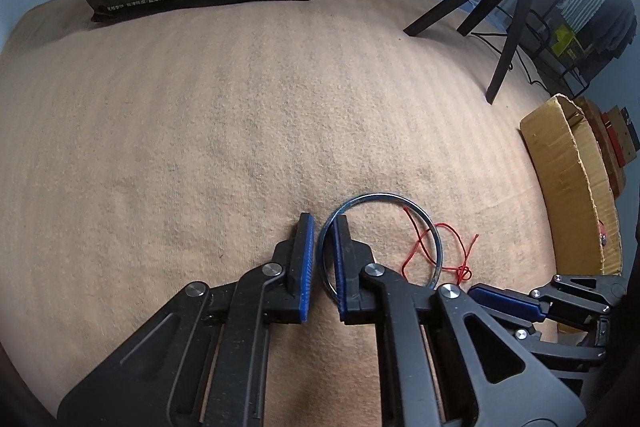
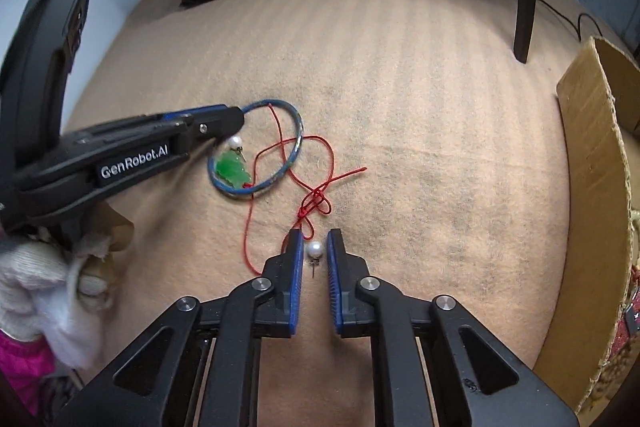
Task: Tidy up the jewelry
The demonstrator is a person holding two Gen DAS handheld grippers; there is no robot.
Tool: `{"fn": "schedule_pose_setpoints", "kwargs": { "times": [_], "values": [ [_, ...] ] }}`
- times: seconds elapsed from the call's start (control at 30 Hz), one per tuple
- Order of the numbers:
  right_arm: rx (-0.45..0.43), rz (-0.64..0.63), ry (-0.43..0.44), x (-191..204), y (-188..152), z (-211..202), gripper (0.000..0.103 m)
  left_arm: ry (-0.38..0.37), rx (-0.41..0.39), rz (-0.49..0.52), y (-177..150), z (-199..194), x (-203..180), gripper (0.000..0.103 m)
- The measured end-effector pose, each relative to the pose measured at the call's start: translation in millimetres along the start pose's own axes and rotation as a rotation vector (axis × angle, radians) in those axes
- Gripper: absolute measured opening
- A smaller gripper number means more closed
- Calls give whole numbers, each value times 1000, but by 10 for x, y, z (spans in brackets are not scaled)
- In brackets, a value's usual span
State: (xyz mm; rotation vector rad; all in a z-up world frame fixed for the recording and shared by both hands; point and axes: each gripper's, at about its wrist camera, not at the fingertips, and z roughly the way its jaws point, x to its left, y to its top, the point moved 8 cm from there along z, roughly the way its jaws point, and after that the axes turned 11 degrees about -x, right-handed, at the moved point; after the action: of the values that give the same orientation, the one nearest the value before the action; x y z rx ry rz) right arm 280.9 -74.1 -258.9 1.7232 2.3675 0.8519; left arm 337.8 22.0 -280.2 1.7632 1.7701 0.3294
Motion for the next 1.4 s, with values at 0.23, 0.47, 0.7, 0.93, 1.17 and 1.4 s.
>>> {"fn": "schedule_pose_setpoints", "kwargs": {
  "times": [0.23,0.47,0.7,0.93,1.17,1.4],
  "values": [
    [-15,10,8,-19,4,-21,6,-2,-5,-7,10,-32,5,3],
    [-50,42,23,-105,47,-187,6,-7,-13,-21,8,-184,42,2],
    [-83,86,55,-115,119,-357,6,-39,-36,-26,37,-434,-9,1],
    [-115,117,71,-154,139,-554,6,-79,-64,-21,47,-746,-159,1],
    [-167,119,71,-201,208,-818,6,-104,-90,0,57,-1007,-340,1],
    [-213,112,48,-367,236,-1086,6,-125,-118,-5,100,-1214,-452,0]
  ]
}}
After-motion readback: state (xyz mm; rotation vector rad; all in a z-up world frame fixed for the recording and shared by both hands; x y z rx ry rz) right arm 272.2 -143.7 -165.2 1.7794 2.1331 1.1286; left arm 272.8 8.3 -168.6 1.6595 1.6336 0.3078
